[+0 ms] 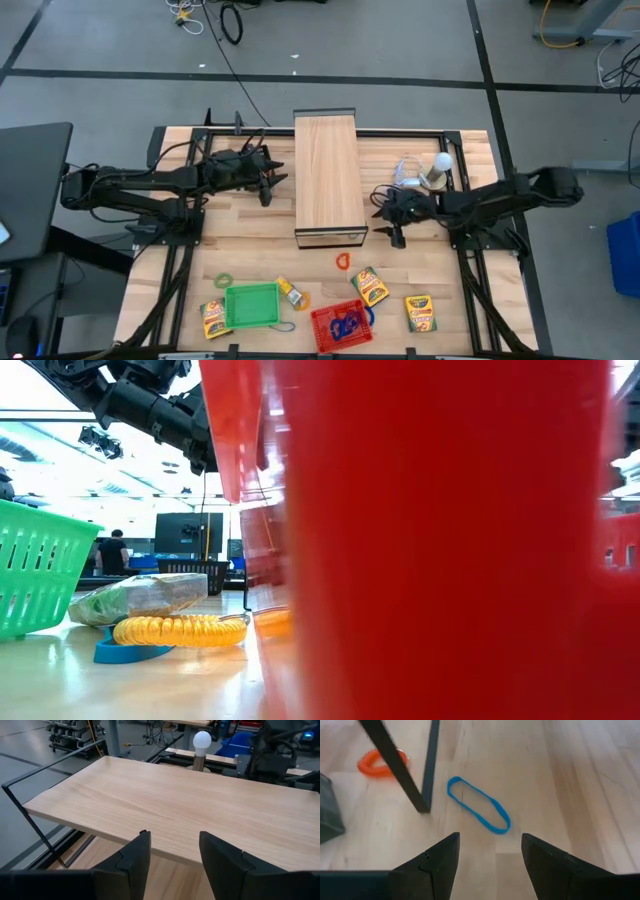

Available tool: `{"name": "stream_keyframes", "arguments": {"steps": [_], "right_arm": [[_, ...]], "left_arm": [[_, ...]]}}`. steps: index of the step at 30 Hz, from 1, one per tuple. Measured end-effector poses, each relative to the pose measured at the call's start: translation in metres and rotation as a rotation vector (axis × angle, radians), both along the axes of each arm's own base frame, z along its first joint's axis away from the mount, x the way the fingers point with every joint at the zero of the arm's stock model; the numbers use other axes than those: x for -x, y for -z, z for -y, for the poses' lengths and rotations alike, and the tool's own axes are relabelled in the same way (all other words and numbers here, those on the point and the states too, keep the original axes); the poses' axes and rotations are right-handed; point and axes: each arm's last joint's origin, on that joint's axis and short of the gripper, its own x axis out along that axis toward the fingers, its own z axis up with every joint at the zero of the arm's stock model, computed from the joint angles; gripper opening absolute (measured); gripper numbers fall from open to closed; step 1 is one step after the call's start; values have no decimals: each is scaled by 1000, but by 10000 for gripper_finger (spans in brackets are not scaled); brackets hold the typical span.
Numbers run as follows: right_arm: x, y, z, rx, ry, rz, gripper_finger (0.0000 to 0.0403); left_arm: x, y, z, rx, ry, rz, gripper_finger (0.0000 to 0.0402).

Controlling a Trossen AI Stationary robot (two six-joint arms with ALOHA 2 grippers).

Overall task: Pick & Place Office Desk Supplies
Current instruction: Put the blue rubber band into the black basket

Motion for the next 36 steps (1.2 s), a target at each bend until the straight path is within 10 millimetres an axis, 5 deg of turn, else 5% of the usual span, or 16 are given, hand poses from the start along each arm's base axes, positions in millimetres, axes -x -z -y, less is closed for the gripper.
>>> {"name": "stream_keyframes", "arguments": {"steps": [9,18,22,28,36], "right_arm": [[-31,12,4,40,-57,-68,224],[-42,24,5,41,-69,-107,214],[-42,25,5,40,-63,-116,163],[-40,27,0,36,-53,-156,19],[-35,28,-16,17,19,-228,5]], "left_arm": [[0,0,0,1,2,0,174],[0,0,0,1,3,0,174],[0,0,0,4,2,1,174],[0,0,0,5,2,2,174],[0,0,1,14,27,5,174]]}}
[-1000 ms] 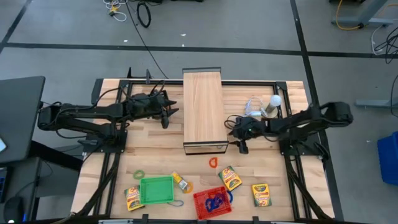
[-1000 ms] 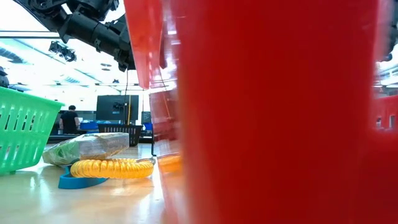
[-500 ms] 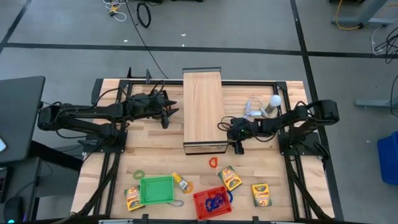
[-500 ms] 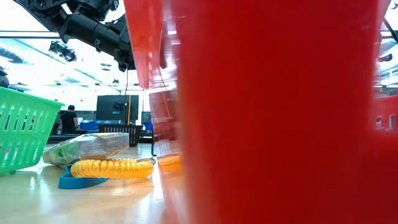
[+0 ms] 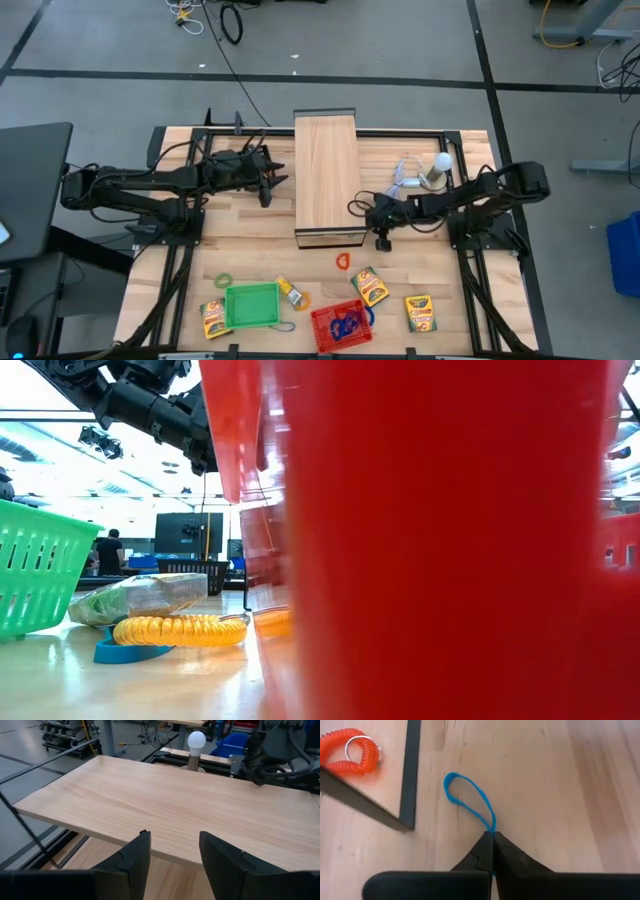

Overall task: Pick & Place Office Desk Supplies
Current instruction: Put the blue rubber band into the black basket

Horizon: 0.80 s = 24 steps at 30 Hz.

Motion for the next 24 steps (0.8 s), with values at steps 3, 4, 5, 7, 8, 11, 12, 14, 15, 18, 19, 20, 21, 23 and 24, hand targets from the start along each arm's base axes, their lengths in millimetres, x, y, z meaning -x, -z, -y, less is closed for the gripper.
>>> {"name": "stream_keyframes", "arguments": {"steps": [3,4,5,7,8,11,12,14,15,18,19,20,21,23,24], "right_arm": [[5,-4,-7,-19,9,-25,3],[8,-6,-10,-26,6,-32,3],[10,-9,-12,-35,4,-39,2],[16,-15,-18,-41,0,-43,2],[19,-18,-21,-40,-6,-44,2],[27,-29,-28,-39,-8,-33,1],[29,-35,-29,-35,-5,-8,1],[33,-44,-33,-24,5,25,1],[36,-47,-35,-12,11,32,1],[43,-58,-39,12,17,69,0],[46,-62,-41,14,15,84,0],[48,-65,-42,12,10,99,0],[50,-68,-44,8,2,114,0],[54,-75,-46,-1,-14,149,0],[55,-79,-48,-7,-24,164,0]], "left_arm": [[0,0,0,1,11,0,174],[0,0,0,1,14,0,174],[0,0,0,1,15,0,174],[0,0,0,0,15,-1,174],[0,0,0,0,15,-1,174],[0,0,0,-4,16,-2,174],[0,0,0,-5,17,-1,174],[0,0,0,-6,17,0,174],[0,0,0,-6,17,-1,174],[0,0,0,-7,17,-1,174],[0,0,0,-7,17,-1,174],[0,0,0,-7,18,-1,174],[0,0,0,-9,19,-2,174],[0,0,1,-12,23,-3,174],[0,0,1,-10,30,-2,174]]}}
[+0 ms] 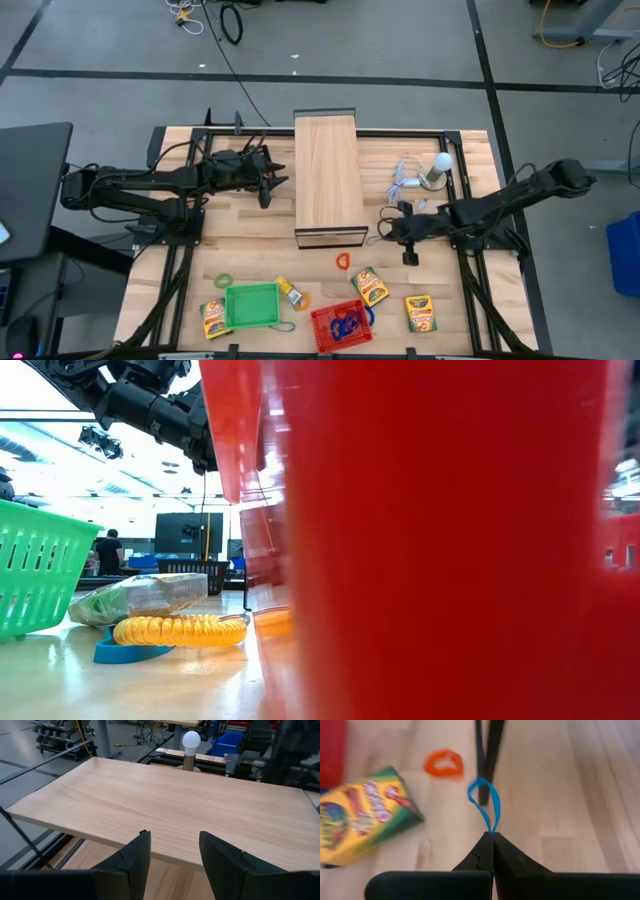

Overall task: Pick & Place Office Desk Supplies
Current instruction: Put the blue rubber band into the black basket

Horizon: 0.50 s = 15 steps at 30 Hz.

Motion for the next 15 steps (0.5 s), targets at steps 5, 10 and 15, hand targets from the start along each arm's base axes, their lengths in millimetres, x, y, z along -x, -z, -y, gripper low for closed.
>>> {"name": "stream_keyframes", "arguments": {"steps": [5,10,15], "right_arm": [[7,-20,-11,-27,-95,62,0],[7,-43,-21,-29,-200,201,0],[-4,-62,-21,102,-204,416,0]], "left_arm": [[-1,0,1,12,54,7,174],[-4,-7,6,10,146,84,174],[-12,-20,18,-24,265,243,174]]}}
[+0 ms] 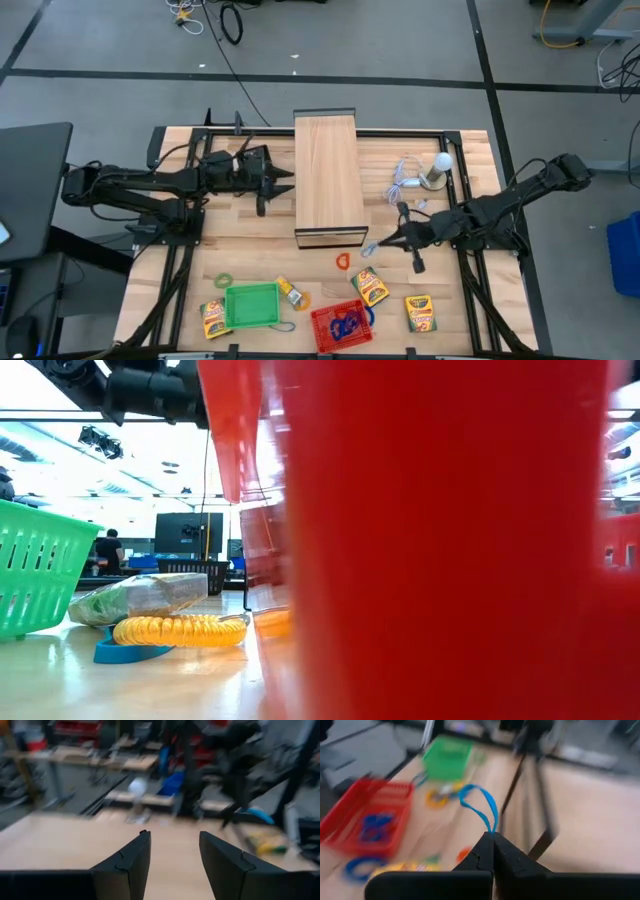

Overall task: Pick & Place Office Desk Supplies
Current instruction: Put the blue rubber band into the black basket

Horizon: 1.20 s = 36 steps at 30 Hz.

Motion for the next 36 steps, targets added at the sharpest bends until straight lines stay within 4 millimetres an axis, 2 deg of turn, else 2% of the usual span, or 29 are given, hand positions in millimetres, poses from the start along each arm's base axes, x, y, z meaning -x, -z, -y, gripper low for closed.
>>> {"name": "stream_keyframes", "arguments": {"steps": [4,7,11,19,29,36], "right_arm": [[-8,-12,10,88,49,138,0],[-12,-17,18,127,65,191,0],[-15,-21,28,152,63,230,0],[-18,-25,43,204,102,272,0],[-20,-28,59,234,176,297,0],[-20,-27,61,239,185,287,0]], "left_arm": [[-14,-3,9,22,99,135,174],[-26,3,10,42,129,187,181],[-43,10,7,55,188,177,210],[-83,5,3,72,225,166,274],[-133,-1,-1,124,325,167,279],[-156,-3,-2,166,392,132,279]]}}
